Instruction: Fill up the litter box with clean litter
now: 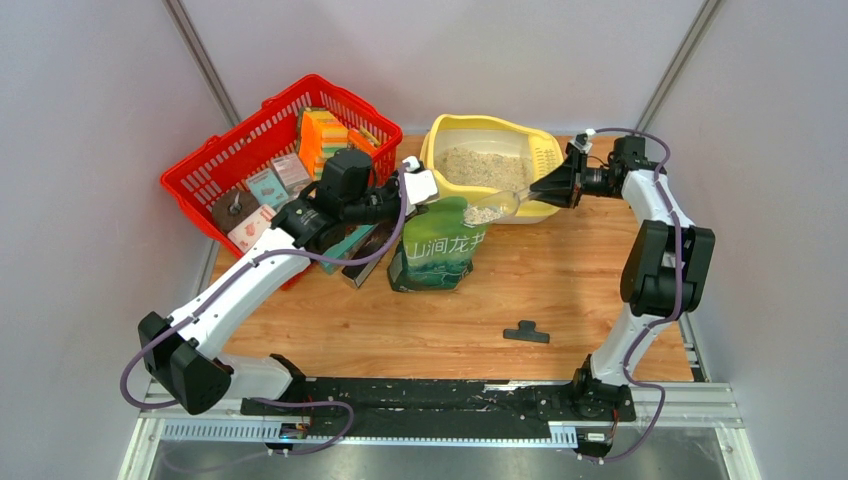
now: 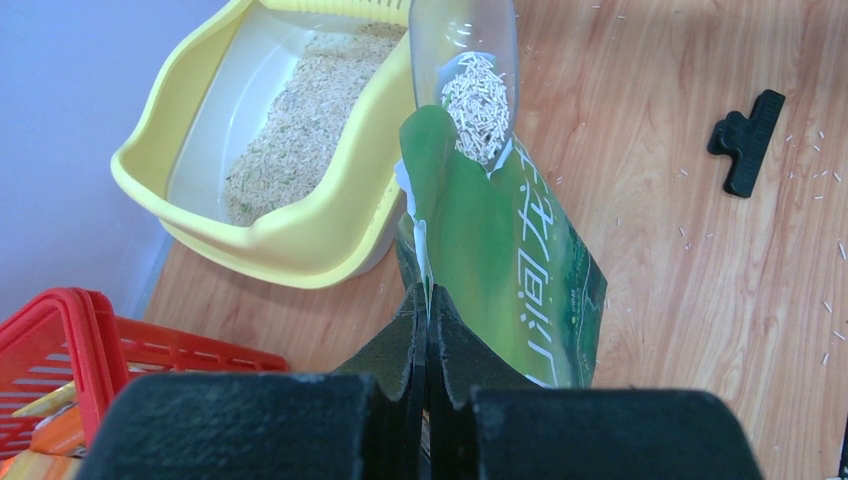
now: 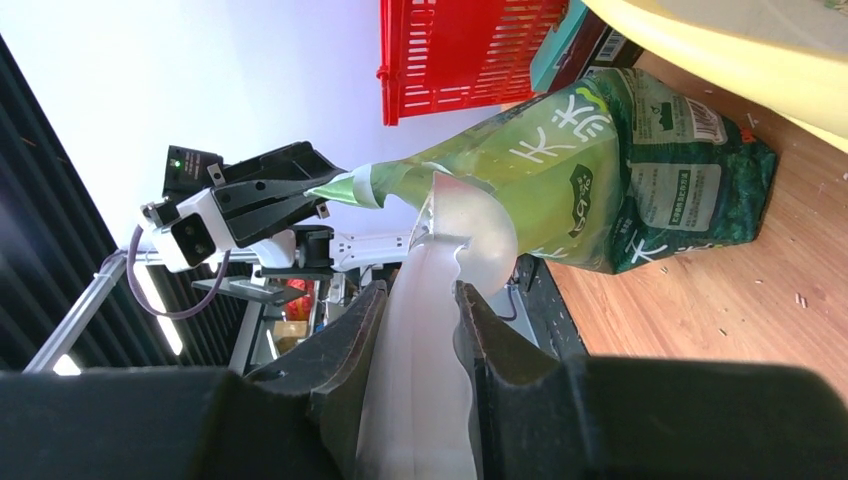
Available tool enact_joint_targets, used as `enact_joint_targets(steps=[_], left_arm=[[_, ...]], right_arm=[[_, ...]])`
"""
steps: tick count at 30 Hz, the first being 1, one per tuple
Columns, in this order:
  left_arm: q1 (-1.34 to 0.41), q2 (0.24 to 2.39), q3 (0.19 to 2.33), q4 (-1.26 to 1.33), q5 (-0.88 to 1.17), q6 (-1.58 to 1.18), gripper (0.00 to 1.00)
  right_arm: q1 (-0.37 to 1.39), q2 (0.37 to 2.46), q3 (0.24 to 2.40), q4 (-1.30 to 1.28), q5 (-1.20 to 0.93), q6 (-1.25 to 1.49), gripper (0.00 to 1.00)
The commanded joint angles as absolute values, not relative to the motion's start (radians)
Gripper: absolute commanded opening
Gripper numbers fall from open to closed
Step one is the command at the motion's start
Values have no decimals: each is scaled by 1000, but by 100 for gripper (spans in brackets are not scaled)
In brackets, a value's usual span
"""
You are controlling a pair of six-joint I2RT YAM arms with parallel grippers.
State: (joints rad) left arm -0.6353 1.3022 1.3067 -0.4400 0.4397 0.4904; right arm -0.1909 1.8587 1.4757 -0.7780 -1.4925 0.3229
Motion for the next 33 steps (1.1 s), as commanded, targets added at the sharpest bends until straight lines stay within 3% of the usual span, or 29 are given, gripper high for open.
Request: enact_joint_targets(steps=[1, 23, 33], left_arm=[[-629, 1290, 1393, -383, 423, 534, 0], [-630, 1377, 1463, -419, 420, 542, 0], [-629, 1439, 1529, -462, 403, 541, 0]], right_arm=[[-206, 1894, 1546, -808, -1554, 291, 0], [-242, 2042, 1799, -810, -1635, 365, 0], [-261, 2223, 2070, -775, -1597, 440, 0]])
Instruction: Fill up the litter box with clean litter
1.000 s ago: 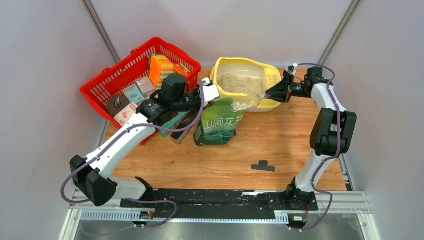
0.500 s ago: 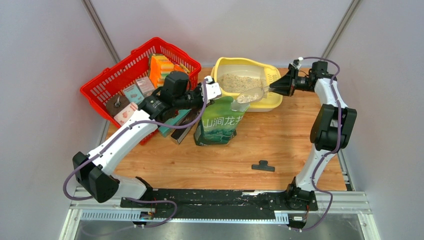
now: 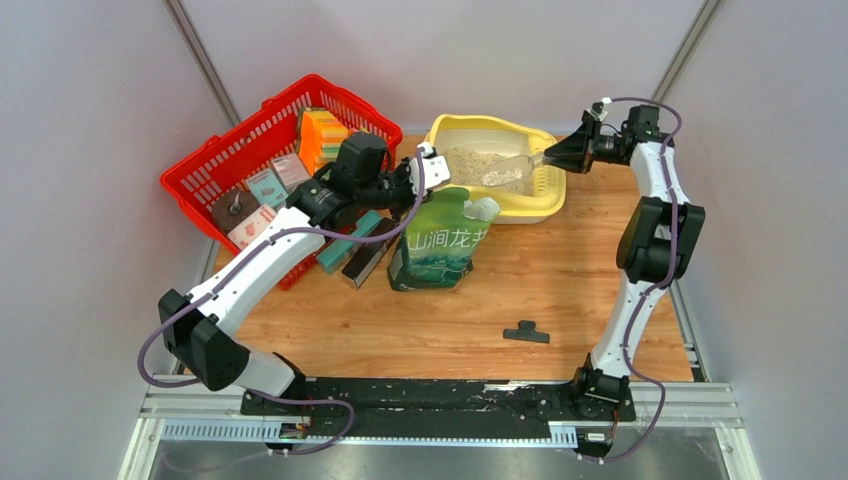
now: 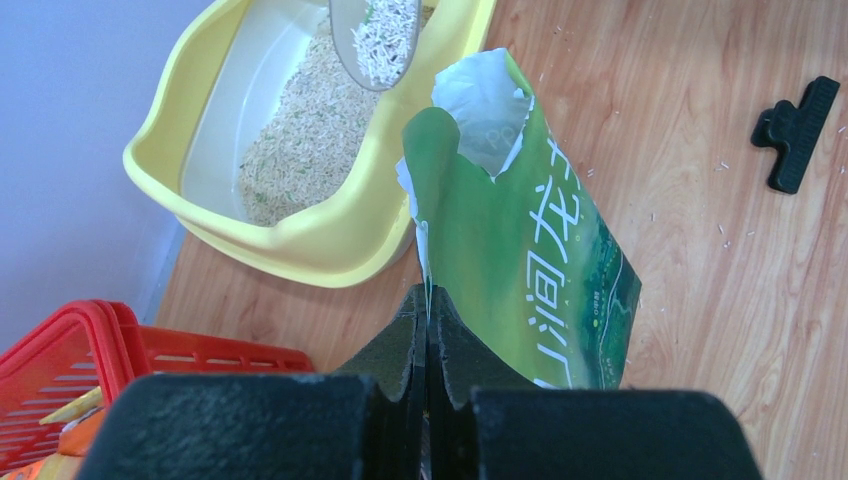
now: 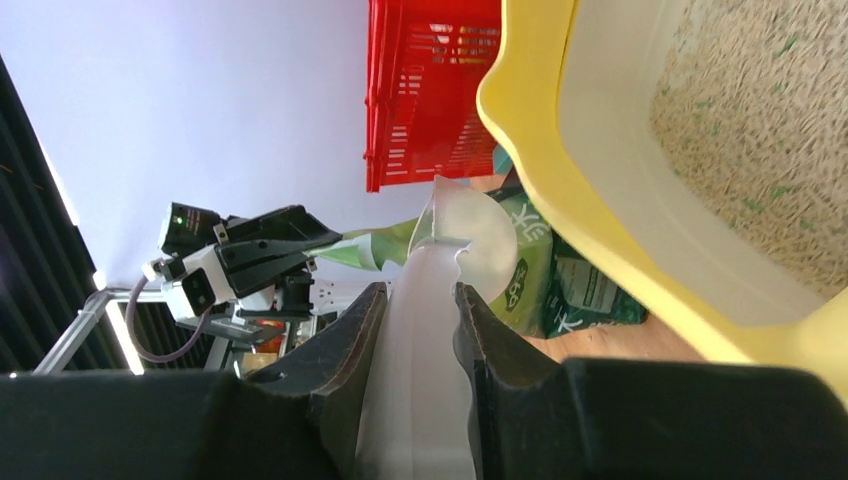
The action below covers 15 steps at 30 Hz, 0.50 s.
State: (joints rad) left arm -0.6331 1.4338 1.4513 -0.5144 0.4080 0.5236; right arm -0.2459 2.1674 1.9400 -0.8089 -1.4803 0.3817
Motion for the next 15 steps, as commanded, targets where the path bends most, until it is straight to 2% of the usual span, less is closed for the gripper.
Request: enact_joint_targets(steps=[1, 3, 6, 7, 9, 11, 15], left_arm=[[-630, 1442, 1535, -465, 402, 540, 0], [-629, 1450, 1546, -472, 399, 538, 0], [-630, 1457, 1552, -477, 397, 534, 0], [-632, 1460, 1554, -477, 399, 531, 0], [-637, 1470, 1560, -479, 393, 523, 0], [-641, 1476, 1572, -482, 388, 515, 0], [-649, 1473, 1575, -480, 384, 509, 0]], right_arm=[[-264, 2261, 2089, -749, -1579, 484, 0], [-271, 2289, 2117, -678, -1502, 538, 0], [-278, 2306, 2077, -377, -1375, 733, 0], [-276, 2304, 2038, -172, -1346, 792, 0], [-270, 2301, 2028, -40, -1243, 864, 0], [-261, 2306, 2080, -9, -1162, 848, 0], [-207, 2243, 2134, -202, -973, 548, 0]])
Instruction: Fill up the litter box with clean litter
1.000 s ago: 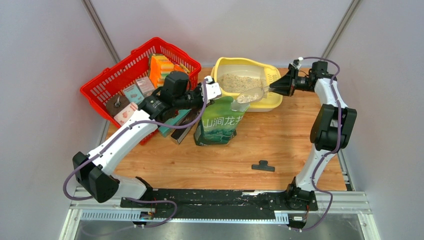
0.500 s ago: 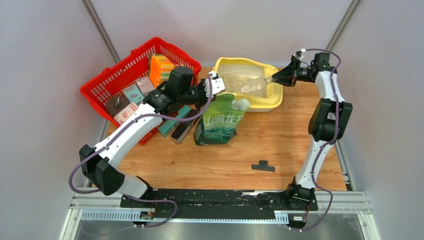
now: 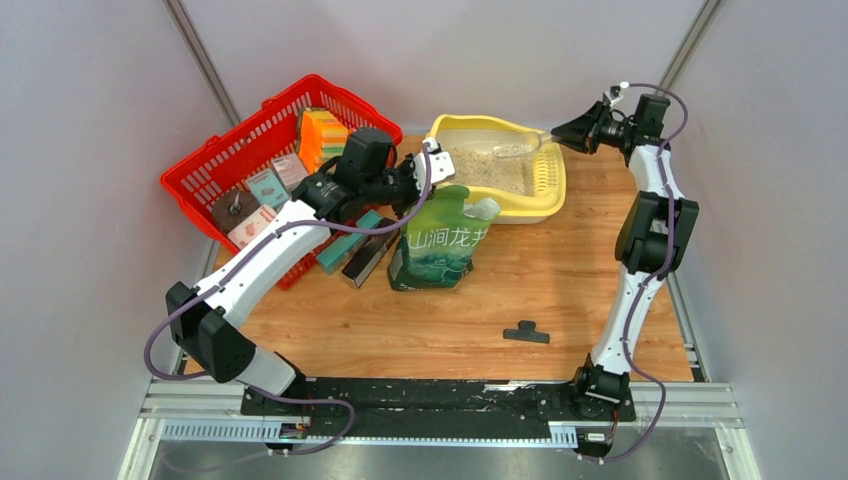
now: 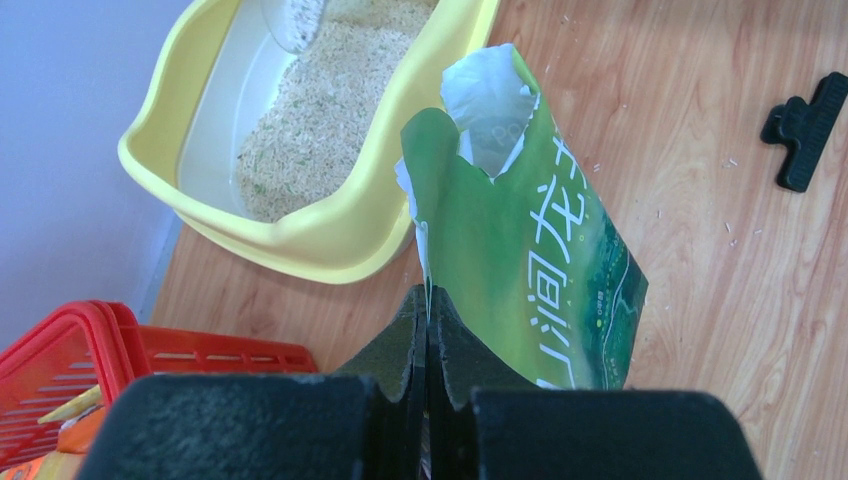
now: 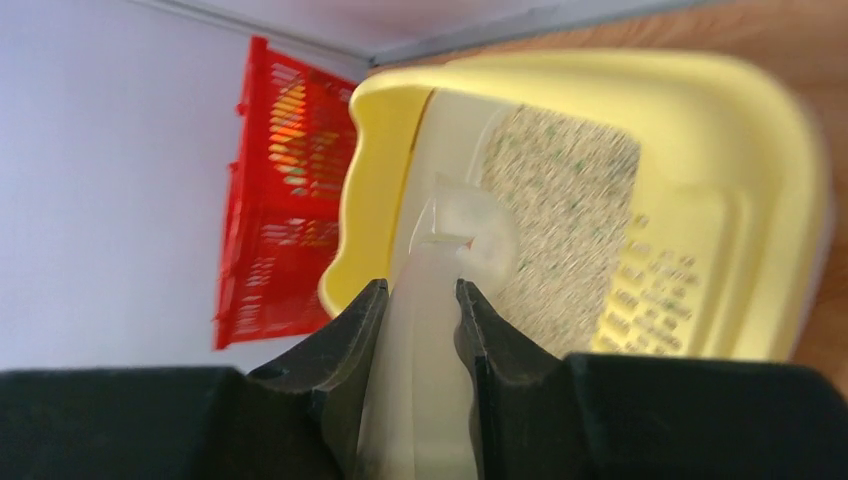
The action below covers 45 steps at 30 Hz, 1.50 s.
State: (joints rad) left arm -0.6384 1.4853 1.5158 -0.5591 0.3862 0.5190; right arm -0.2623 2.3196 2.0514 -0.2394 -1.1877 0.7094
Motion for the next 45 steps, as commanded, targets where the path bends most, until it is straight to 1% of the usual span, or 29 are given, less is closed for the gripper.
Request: enact_joint_targets(steps=[1, 5, 6, 9, 10, 15, 17, 20, 21, 23, 24, 25, 29, 30, 31, 32, 33, 34, 37, 39, 41, 45], left_arm=[[-652, 1468, 1569, -476, 383, 509, 0], [-652, 1428, 1523, -448, 388, 499, 0], [-652, 1422, 1517, -440, 393, 497, 0], [-652, 1379, 1480, -417, 400, 494, 0], [-650, 1368, 1470, -410, 405, 494, 0], [-650, 1279, 1375, -336, 436, 471, 0], [-652, 1243, 1333, -319, 460, 469, 0], [-652, 1198, 1269, -273, 498, 457, 0], [-650, 1190, 1252, -235, 511, 433, 0], [-652, 1164, 1206, -193, 526, 402, 0], [-652, 1157, 1194, -154, 560, 368, 0], [-652, 1151, 1186, -137, 578, 348, 0], [-664, 1123, 1170, -101, 624, 279, 0], [-669, 1120, 1173, -119, 629, 276, 0], [-672, 1120, 1178, -136, 632, 282, 0], [-676, 1123, 1192, -153, 634, 294, 0], [-681, 1124, 1198, -187, 632, 323, 0], [-683, 1129, 1206, -204, 626, 340, 0], [-686, 1155, 1249, -265, 568, 377, 0], [-686, 1166, 1272, -296, 554, 391, 0], [-684, 1163, 1269, -310, 557, 405, 0], [-684, 1143, 1255, -345, 566, 419, 0]], right_arm=[[-196, 2226, 2131, -260, -921, 423, 0], [-143, 2162, 2114, -365, -743, 177, 0], [-126, 2145, 2099, -373, -668, 141, 0], [-91, 2060, 2008, -353, -556, 11, 0], [-81, 2010, 1958, -325, -529, -26, 0], [-19, 1887, 1875, -307, -447, -204, 0], [-12, 1838, 1862, -331, -433, -212, 0], [-11, 1772, 1852, -437, -320, -204, 0], [-23, 1696, 1833, -468, -305, -186, 0], [-41, 1607, 1771, -546, -293, -179, 0], [-64, 1516, 1728, -586, -267, -181, 0], [-80, 1479, 1712, -686, -265, -179, 0], [-214, 1321, 1583, -903, -324, -131, 0], [-300, 1296, 1550, -931, -398, -114, 0], [-345, 1251, 1476, -980, -446, -98, 0], [-386, 1240, 1448, -1006, -504, -100, 0], [-449, 1241, 1431, -1040, -634, -126, 0], [-469, 1252, 1425, -1157, -691, -171, 0], [-518, 1336, 1411, -1380, -865, -316, 7], [-520, 1377, 1330, -1411, -925, -368, 7], [-520, 1400, 1246, -1350, -931, -376, 8], [-523, 1529, 1206, -1250, -831, -390, 12]])
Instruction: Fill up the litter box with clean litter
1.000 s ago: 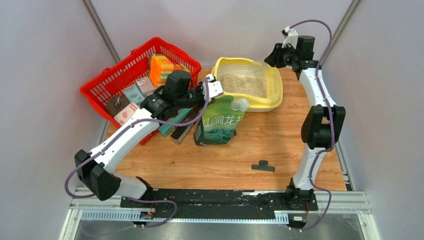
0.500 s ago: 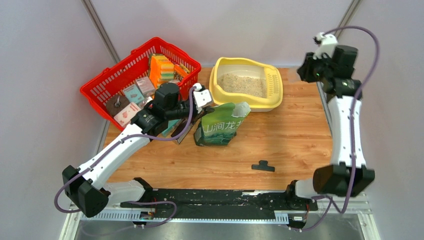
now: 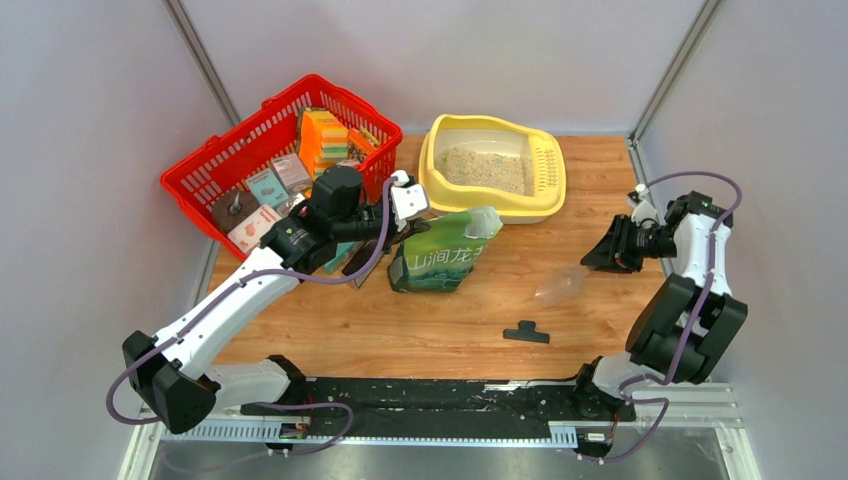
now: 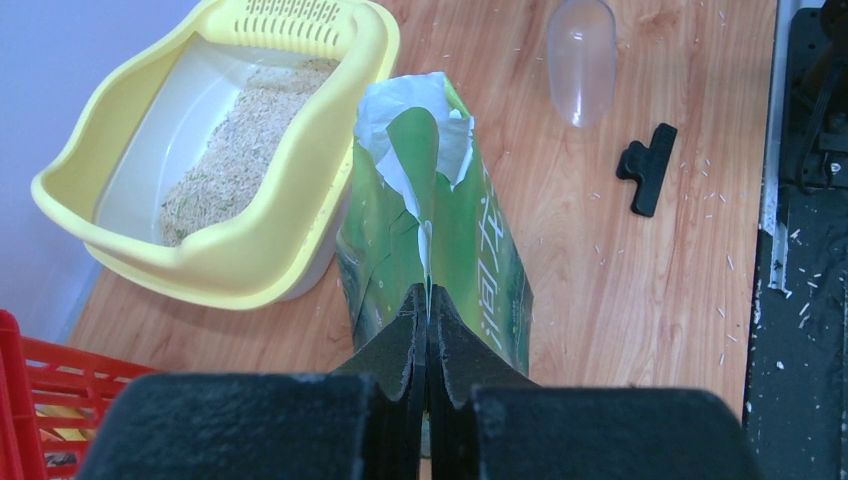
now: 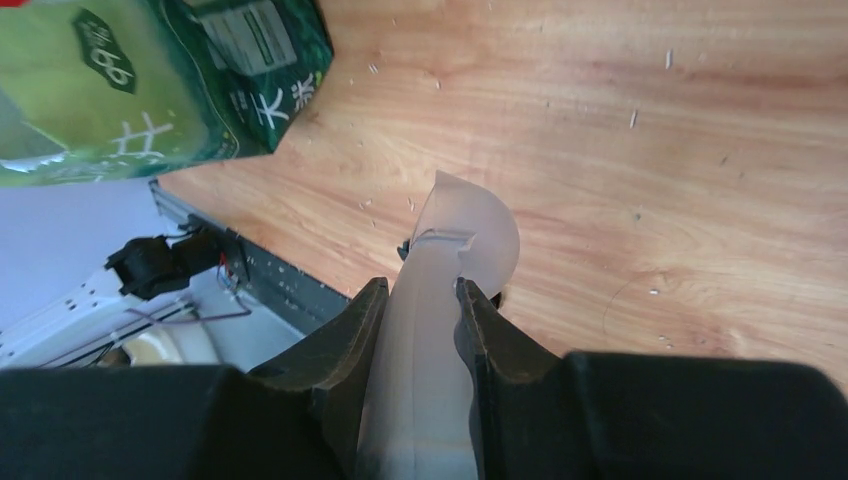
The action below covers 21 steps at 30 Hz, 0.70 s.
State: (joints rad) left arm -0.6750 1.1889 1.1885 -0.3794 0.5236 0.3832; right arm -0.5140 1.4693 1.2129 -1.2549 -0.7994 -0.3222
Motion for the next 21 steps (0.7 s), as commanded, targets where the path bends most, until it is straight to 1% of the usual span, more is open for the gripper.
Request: enact_joint_targets(steps=[1, 3, 4, 6, 7, 8, 11, 12, 13, 14, 15, 16, 19, 20, 21], left_arm=[[-684, 1137, 1246, -347, 568, 419, 0], [-684, 1132, 1236, -348, 568, 420, 0], [-684, 1128, 1230, -347, 563, 419, 0], [-684, 1127, 1227, -342, 555, 408, 0], [-684, 1127, 1224, -342, 554, 408, 0], [-684, 1124, 1223, -345, 555, 413, 0], [-684, 1118, 1218, -348, 555, 419, 0], [-684, 1115, 1216, -351, 555, 420, 0], [-684, 1115, 1218, -353, 554, 423, 0], [-686, 1114, 1219, -360, 555, 431, 0], [-684, 1114, 1220, -365, 555, 436, 0], [-684, 1112, 1223, -371, 557, 440, 0], [-684, 1109, 1226, -387, 575, 460, 0], [-684, 1105, 1224, -390, 578, 466, 0], [-684, 1103, 1223, -390, 581, 468, 0]], right_arm=[[-523, 1548, 1207, -1246, -821, -390, 15], [-525, 1577, 1213, -1212, -781, -390, 19], [-525, 1578, 1213, -1194, -761, -379, 28], [-523, 1574, 1215, -1143, -712, -370, 42], [-523, 1565, 1213, -1122, -694, -355, 53], [-523, 1560, 1213, -1103, -660, -350, 58], [-519, 1545, 1235, -1065, -623, -353, 62], [-502, 1536, 1247, -1057, -577, -362, 64], [-485, 1523, 1258, -1055, -556, -377, 71], [-460, 1470, 1278, -1046, -531, -414, 73], [-398, 1439, 1281, -1017, -479, -426, 74], [-367, 1402, 1285, -1000, -466, -433, 81], [-247, 1309, 1328, -948, -495, -349, 88], [-215, 1304, 1353, -956, -515, -319, 88], [-137, 1321, 1420, -992, -546, -267, 88]])
